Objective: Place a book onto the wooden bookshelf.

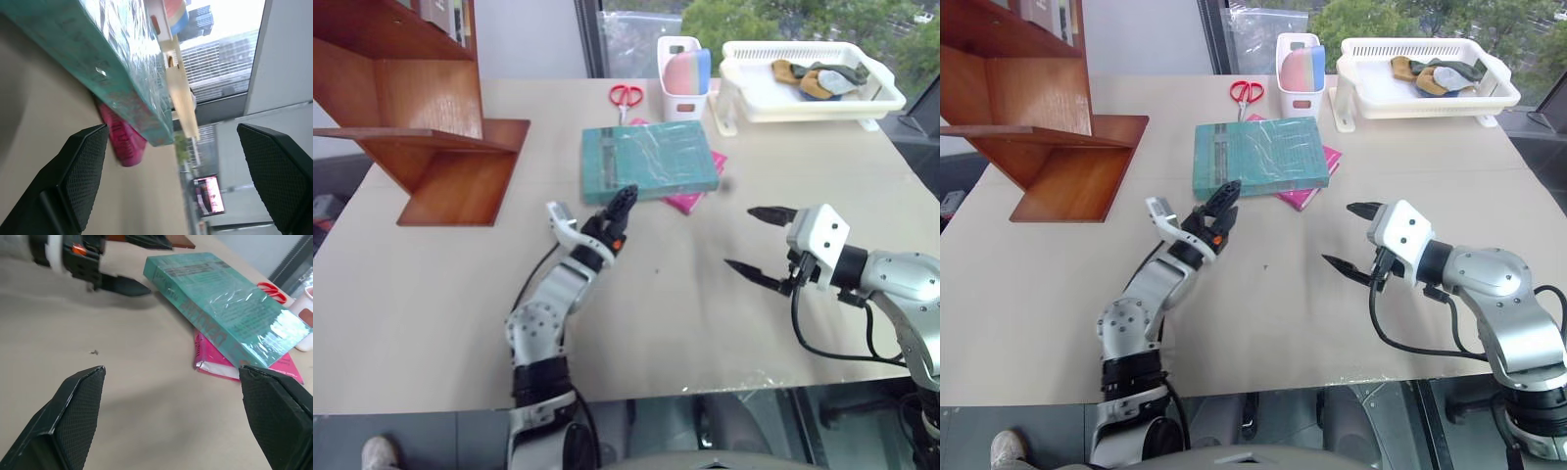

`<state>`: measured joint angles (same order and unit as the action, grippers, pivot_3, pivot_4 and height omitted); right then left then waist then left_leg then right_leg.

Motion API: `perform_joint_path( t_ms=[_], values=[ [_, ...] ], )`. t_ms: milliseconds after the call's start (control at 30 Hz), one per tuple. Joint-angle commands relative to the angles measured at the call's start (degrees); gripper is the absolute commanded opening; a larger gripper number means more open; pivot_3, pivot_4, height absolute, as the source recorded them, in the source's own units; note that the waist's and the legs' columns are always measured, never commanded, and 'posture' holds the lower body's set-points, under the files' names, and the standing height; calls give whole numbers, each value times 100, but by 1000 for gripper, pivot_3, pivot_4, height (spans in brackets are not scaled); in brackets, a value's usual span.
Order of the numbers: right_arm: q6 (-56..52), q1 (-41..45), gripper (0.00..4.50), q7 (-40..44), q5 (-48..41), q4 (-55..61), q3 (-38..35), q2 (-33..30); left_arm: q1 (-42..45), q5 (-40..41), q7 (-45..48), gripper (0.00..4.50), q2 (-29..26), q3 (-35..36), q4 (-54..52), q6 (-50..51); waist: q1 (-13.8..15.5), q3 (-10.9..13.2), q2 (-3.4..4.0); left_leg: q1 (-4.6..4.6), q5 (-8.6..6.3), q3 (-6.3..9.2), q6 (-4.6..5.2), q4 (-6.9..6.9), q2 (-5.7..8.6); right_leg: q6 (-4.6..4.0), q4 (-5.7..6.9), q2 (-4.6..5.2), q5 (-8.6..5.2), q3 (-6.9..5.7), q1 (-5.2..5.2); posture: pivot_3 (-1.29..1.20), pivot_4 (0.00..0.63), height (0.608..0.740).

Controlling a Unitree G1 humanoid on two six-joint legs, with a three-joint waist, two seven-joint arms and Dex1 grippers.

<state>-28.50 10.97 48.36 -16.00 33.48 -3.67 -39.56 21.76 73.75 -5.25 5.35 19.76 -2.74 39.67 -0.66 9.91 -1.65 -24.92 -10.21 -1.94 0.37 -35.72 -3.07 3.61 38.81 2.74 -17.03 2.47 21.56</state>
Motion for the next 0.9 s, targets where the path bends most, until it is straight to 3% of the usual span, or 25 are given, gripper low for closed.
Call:
perform_joint_path(
  t_ms=[33, 300, 600, 900],
  values=[
    [-107, -25, 4472, -194, -102, 335, -288, -110, 213, 23, -8, 4500, 333, -22, 211, -329, 6, 1, -1, -1, 0, 1, 0, 0, 0, 0, -1, 0, 0, -1, 1, 0, 150, 740],
    [-230, -51, 4472, -389, -375, 478, -467, -124, 807, -520, -2, 4500, 1224, -85, 1266, -1679, 26, -1, -2, -7, 0, 7, 0, -2, 4, 1, -8, 0, 0, -6, -1, 0, 150, 740],
    [-133, -42, 4472, -614, -466, 432, -395, -86, 1498, -284, 112, 4500, 1265, -199, 2208, -2734, 45, -17, 10, 17, 0, 17, 0, -5, 5, 1, -21, 0, -1, -18, -34, 0, 150, 740],
    [-147, 97, 4472, -855, -433, 467, -268, -42, 2575, 52, 441, 4500, 811, -88, 3431, -3354, 41, -53, 45, 25, 0, 29, 1, -32, 4, 3, -25, -2, 1, -26, -56, 0, 150, 740]
  ],
)
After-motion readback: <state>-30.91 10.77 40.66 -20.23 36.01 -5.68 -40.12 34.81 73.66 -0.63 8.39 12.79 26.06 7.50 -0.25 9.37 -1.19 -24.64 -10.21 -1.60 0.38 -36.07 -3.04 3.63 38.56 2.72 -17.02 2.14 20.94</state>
